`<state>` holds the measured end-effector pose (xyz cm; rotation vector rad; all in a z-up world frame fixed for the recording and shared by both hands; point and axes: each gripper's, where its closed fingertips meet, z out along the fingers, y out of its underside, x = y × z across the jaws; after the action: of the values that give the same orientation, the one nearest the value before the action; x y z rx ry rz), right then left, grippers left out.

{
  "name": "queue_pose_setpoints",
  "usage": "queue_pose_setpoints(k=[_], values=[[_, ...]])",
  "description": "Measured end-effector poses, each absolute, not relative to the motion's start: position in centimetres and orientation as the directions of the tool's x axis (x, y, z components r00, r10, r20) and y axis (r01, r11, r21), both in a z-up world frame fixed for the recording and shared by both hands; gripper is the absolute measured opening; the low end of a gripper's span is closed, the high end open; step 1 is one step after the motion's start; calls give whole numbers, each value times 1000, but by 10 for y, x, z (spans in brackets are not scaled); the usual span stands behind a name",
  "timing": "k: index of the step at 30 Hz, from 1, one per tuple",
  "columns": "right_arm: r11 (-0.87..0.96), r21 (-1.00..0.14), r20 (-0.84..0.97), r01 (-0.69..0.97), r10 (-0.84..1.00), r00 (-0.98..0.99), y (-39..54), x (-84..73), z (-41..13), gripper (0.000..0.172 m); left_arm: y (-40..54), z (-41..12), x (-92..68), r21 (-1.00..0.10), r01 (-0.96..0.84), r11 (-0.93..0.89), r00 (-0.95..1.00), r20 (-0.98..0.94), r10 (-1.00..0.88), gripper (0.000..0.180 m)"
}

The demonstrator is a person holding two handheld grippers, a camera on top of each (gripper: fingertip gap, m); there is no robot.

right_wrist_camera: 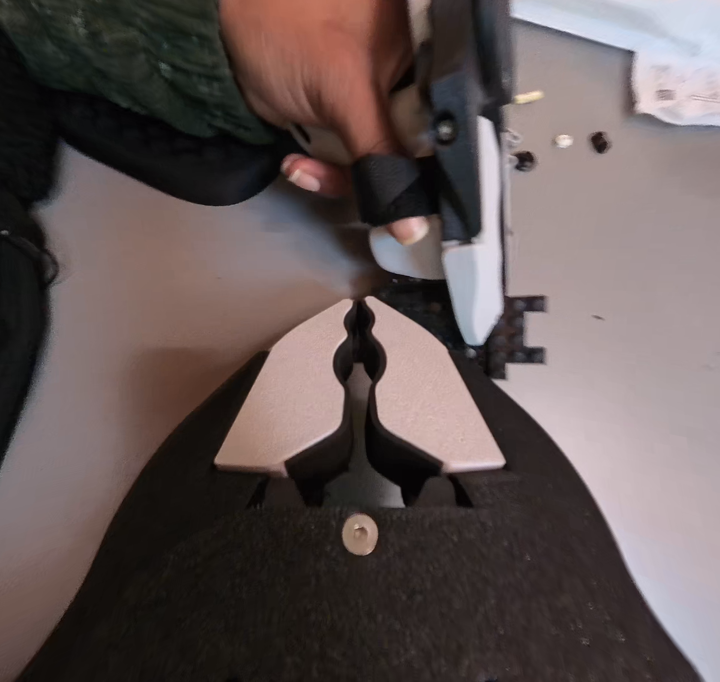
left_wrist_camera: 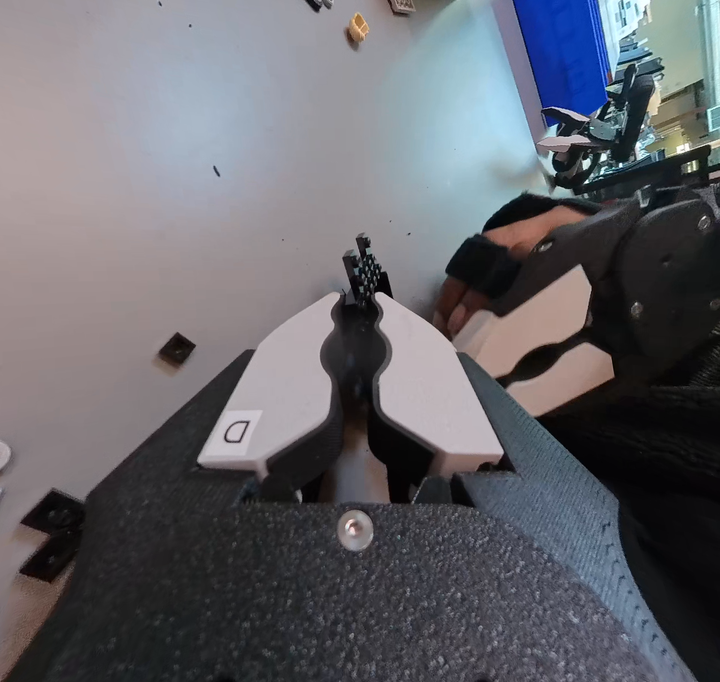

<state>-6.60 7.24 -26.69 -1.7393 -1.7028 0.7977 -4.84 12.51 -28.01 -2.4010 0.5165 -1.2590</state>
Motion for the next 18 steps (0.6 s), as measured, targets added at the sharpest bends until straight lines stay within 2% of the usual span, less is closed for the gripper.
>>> queue_pose_setpoints(k=[1,3,7,10,18], values=[[-30,-747,-4,664,999,40,78,-63,-267,8,125,-280,-48,-487,-143,-862,525,700,-483,10],[-33,-756,34,654,995,89,87,-59,-266,20,123,-279,-45,-474,-143,-869,509,718,-475,10],[-4,-730,68,683,995,78,82,-63,-276,30,121,-279,-43,-465,-140,-874,501,728,-468,10],[30,-701,105,713,993,61,82,-66,-281,31,121,-280,-44,-452,-135,-882,504,735,-454,11],[-10,-677,40,736,998,50,81,-71,-284,28,122,-285,-48,-428,-119,-896,514,746,-424,11]])
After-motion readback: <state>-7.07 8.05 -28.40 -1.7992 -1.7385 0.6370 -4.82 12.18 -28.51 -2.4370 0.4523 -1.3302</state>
